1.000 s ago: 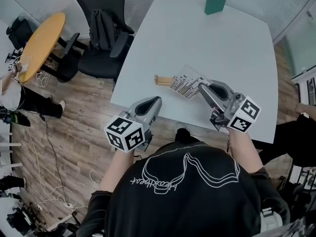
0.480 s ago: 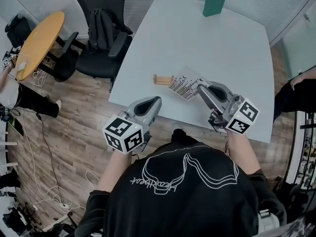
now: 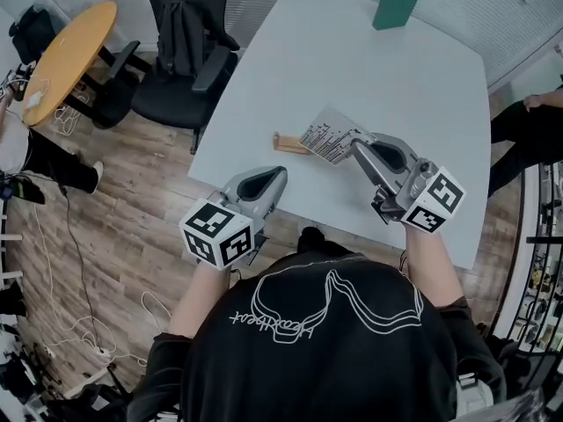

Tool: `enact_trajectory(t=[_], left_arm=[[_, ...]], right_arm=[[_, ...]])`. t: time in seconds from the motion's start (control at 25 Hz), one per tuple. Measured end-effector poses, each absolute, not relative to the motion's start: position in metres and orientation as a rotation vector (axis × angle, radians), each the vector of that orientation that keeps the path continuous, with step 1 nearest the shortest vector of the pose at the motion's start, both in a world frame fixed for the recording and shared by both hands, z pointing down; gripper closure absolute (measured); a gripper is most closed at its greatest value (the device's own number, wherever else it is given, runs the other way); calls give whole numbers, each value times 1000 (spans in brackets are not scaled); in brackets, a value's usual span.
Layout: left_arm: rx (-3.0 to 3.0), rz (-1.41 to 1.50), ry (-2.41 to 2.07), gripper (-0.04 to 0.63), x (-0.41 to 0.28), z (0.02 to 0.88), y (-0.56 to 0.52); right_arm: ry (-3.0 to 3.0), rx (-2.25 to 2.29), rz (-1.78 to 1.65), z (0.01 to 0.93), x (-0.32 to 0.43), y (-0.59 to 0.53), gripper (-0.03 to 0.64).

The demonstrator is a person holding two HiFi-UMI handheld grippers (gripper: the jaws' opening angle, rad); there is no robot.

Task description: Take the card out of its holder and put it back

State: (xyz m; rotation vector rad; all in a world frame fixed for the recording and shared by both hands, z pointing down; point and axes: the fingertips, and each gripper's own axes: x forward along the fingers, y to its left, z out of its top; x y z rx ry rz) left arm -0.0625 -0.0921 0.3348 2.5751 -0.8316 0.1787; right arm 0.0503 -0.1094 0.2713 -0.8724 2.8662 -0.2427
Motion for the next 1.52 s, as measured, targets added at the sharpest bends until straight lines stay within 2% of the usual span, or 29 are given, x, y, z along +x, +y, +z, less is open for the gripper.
enact_trajectory(t=[0.72, 1.52], left_arm=[[2423, 273, -977, 581, -86, 380, -151], [2233, 369, -1066, 581, -100, 442, -158]], right_arm=[[3049, -577, -323, 322, 15, -211, 594], [3232, -376, -348, 415, -12, -235, 594]])
